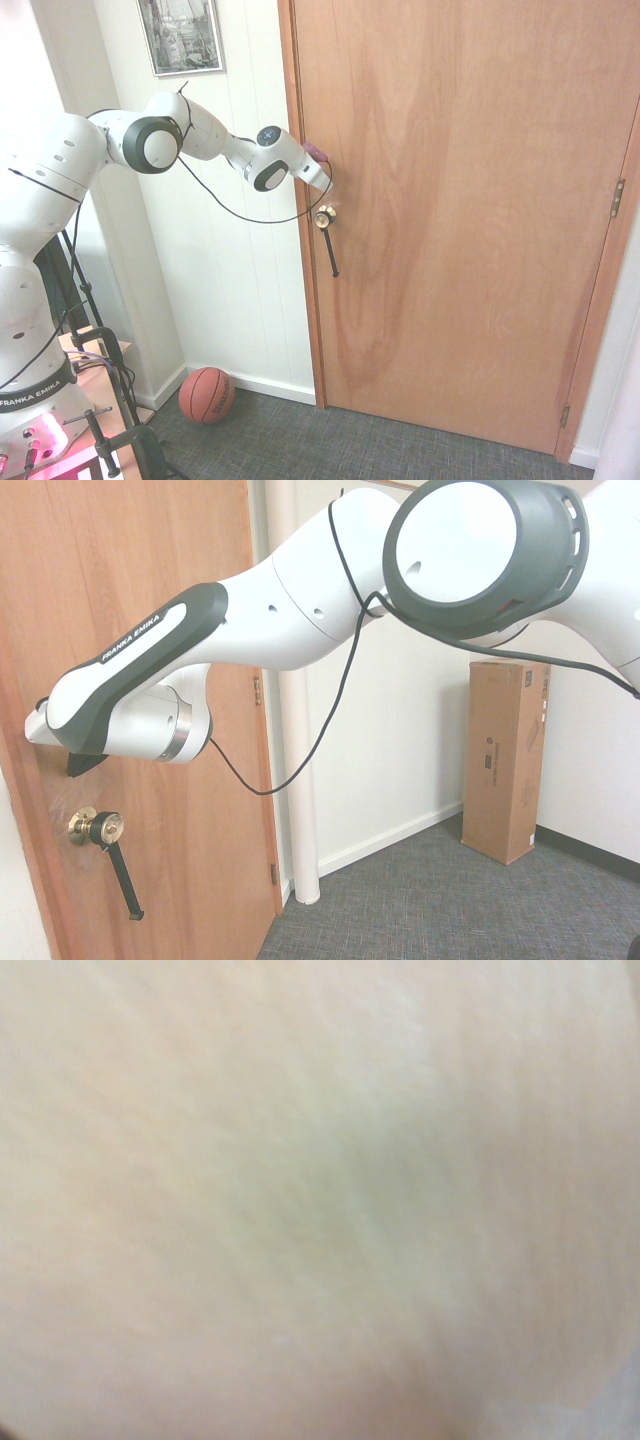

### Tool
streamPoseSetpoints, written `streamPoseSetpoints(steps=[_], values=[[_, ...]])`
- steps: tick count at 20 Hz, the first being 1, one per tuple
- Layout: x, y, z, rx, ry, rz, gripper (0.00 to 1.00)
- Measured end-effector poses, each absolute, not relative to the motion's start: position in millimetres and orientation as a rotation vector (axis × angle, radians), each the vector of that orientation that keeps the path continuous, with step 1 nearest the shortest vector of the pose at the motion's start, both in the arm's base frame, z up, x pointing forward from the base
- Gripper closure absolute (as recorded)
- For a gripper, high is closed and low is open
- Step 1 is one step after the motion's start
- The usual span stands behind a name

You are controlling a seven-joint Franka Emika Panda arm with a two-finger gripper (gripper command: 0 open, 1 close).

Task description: Close the door

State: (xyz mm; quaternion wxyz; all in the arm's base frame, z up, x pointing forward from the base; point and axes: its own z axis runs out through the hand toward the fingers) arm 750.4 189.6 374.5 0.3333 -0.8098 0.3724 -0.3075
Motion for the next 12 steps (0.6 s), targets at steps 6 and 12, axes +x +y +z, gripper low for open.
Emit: streamPoseSetpoints(steps=[6,12], values=[[726,24,396,-2.313,1.190,-0.623,1.00],[623,-103,436,-2.630,1.264,-0.366,0.00]])
